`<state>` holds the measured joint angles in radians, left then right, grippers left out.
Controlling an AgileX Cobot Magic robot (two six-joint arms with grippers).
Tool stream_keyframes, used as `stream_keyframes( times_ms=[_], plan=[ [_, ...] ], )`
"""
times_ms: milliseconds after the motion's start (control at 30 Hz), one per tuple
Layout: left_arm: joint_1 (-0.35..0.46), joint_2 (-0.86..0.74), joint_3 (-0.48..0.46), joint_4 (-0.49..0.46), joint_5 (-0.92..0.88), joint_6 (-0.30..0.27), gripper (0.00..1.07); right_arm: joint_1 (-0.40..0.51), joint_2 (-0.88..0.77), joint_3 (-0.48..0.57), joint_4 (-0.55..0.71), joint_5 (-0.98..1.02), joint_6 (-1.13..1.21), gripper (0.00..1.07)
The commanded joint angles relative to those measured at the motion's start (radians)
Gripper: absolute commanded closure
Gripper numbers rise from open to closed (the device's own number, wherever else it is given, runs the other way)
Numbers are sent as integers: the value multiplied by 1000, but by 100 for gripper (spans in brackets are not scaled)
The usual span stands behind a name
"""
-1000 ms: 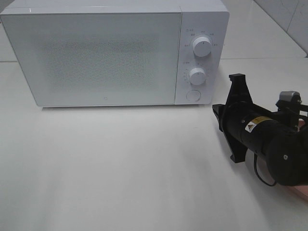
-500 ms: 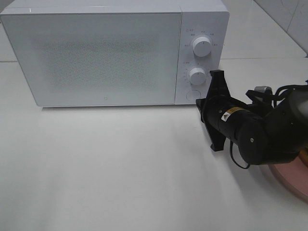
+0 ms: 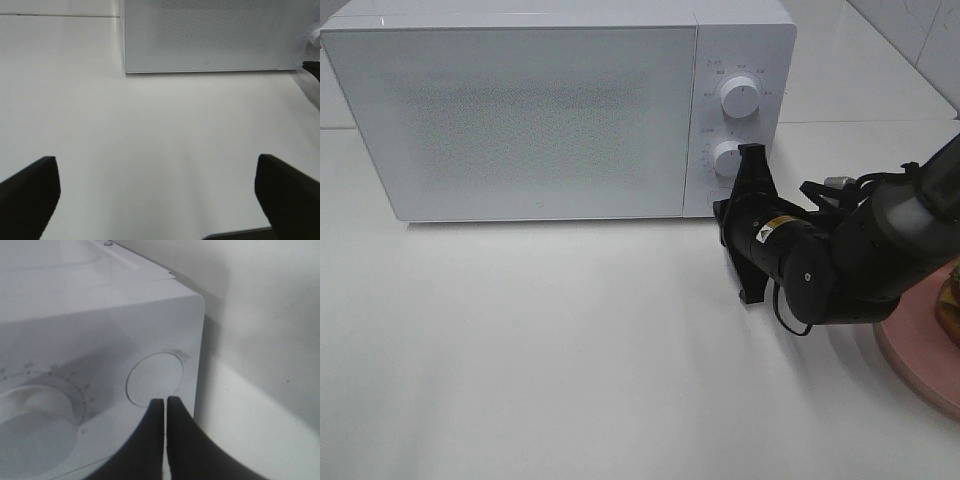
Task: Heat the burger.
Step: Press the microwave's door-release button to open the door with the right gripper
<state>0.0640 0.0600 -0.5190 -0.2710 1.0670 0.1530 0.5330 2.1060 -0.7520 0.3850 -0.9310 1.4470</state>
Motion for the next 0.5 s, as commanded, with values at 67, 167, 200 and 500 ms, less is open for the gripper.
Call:
stream_keyframes(
  times_ms=[67, 167, 200, 500],
  plan=[
    [-5, -2, 2, 3, -2, 2, 9, -7, 28, -31, 9, 4, 8, 107],
    [-5, -2, 2, 3, -2, 2, 9, -7, 43, -39, 19, 3, 8, 107],
    [-5, -2, 2, 3, -2, 2, 9, -7, 52, -46, 43, 4, 7, 107],
    [-5, -2, 2, 3, -2, 2, 9, -7, 62, -76, 93, -12, -18, 107]
  ],
)
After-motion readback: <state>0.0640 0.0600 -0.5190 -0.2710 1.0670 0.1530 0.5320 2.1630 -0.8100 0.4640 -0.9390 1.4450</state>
